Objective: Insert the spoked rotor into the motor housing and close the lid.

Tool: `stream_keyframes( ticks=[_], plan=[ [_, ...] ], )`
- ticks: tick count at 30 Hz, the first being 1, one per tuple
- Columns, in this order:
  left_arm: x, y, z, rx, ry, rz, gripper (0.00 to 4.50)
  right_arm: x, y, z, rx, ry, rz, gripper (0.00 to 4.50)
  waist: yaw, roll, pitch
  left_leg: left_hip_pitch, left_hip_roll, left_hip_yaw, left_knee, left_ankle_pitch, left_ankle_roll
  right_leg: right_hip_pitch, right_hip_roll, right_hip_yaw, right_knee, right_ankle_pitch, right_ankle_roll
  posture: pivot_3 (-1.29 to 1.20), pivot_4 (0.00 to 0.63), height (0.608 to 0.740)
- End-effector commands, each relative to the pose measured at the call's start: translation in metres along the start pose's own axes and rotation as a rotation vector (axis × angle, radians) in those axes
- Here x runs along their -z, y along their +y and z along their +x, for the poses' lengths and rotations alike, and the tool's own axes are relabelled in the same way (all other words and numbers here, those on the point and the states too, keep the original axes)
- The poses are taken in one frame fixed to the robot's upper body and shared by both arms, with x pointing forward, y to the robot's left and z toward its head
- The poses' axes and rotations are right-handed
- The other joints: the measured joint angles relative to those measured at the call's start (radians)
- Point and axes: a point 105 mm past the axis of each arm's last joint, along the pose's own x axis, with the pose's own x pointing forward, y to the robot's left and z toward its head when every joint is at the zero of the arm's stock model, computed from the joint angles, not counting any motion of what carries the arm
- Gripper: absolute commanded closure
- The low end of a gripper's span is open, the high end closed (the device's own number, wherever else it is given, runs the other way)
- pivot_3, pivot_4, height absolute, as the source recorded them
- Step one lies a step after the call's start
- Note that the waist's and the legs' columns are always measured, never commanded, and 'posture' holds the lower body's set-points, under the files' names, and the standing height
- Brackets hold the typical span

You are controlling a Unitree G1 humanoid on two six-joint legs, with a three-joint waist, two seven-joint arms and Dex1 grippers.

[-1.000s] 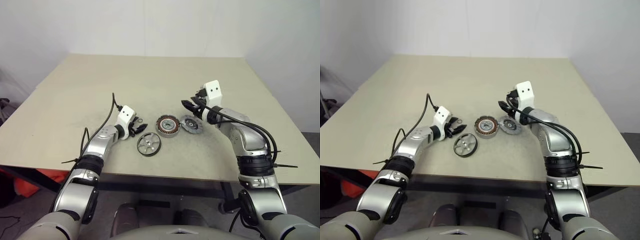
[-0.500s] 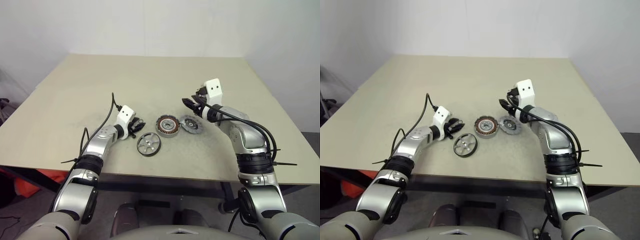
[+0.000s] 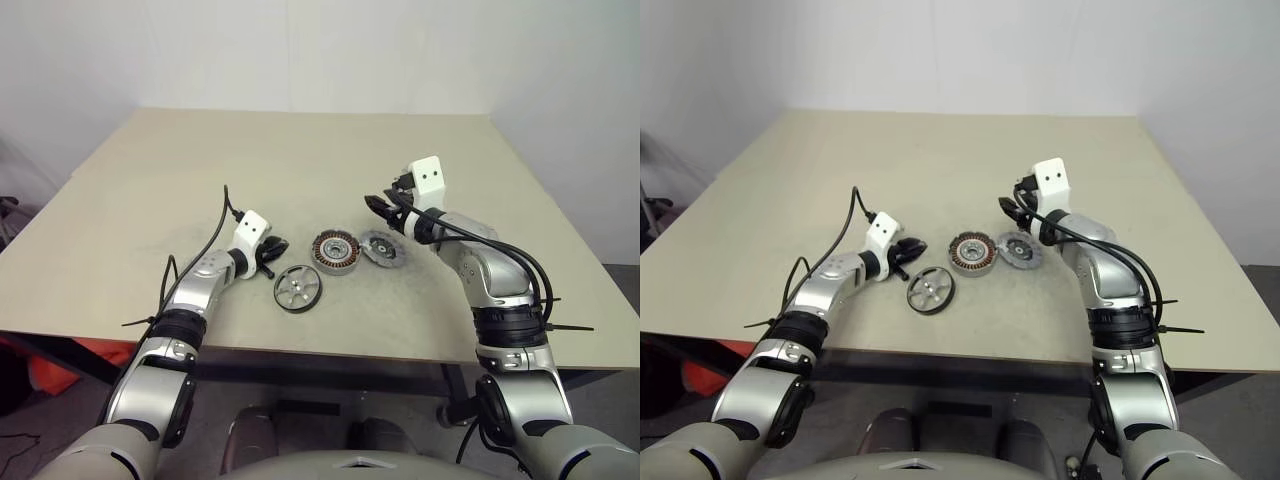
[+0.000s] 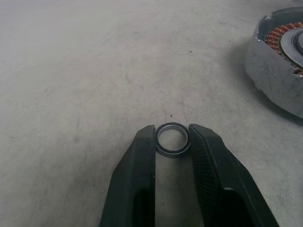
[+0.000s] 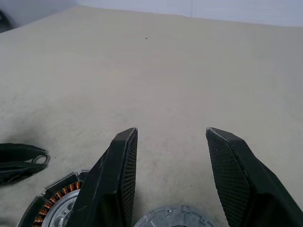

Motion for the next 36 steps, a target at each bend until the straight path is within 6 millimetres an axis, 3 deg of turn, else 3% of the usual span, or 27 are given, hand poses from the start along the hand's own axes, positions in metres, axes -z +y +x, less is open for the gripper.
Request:
stream_keyframes(
  ticks=[1, 5, 9, 16, 22, 36],
  plan=[
    [-0.029, 0.002, 0.002, 0.008, -0.123, -0.072, 3.62, -0.017, -0.006, -0.005, 0.02, -0.062, -0.03, 2.17, 0.0, 0.0, 0.0, 0.0, 0.0, 0.0, 0.0, 0.0, 0.0, 0.0, 0.0, 0.0, 0.0, 0.0, 0.0, 0.0, 0.0, 0.74],
    [-0.051, 0.0, 0.001, 0.053, -0.224, -0.16, 3.62, -0.009, -0.013, -0.013, 0.035, -0.035, -0.048, 2.17, 0.002, 0.0, 0.0, -0.002, 0.0, 0.0, 0.0, 0.0, 0.0, 0.0, 0.0, 0.0, -0.001, 0.003, -0.005, 0.0, 0.0, 0.74],
    [-0.074, -0.008, 0.003, 0.154, -0.291, -0.22, 3.62, 0.008, -0.035, -0.032, 0.097, 0.028, -0.101, 2.17, 0.008, 0.0, 0.0, -0.003, 0.0, 0.0, 0.0, -0.001, 0.002, 0.0, 0.0, -0.001, -0.003, 0.003, -0.005, 0.0, 0.0, 0.74],
    [-0.094, -0.03, 0.01, 0.354, -0.27, -0.158, 3.62, 0.027, -0.033, -0.057, 0.071, 0.085, -0.156, 2.17, 0.006, 0.0, 0.0, -0.004, 0.0, 0.0, -0.001, -0.002, 0.004, -0.001, 0.0, -0.001, -0.006, 0.003, -0.004, 0.0, 0.0, 0.74],
    [-0.094, -0.047, 0.021, 0.463, -0.192, -0.054, 3.62, 0.033, -0.026, -0.066, 0.087, 0.079, -0.15, 2.17, 0.007, 0.0, 0.0, -0.004, -0.001, 0.0, -0.002, -0.002, 0.004, 0.0, 0.0, -0.001, -0.008, 0.004, -0.003, 0.0, 0.0, 0.74],
    [-0.079, -0.063, 0.03, 0.535, -0.105, 0.043, 3.62, 0.037, -0.027, -0.075, 0.157, 0.064, -0.122, 2.17, 0.01, 0.0, 0.0, -0.005, -0.001, 0.0, -0.003, -0.003, 0.005, 0.0, 0.0, -0.001, -0.011, 0.004, -0.003, 0.0, 0.0, 0.74]
  ],
)
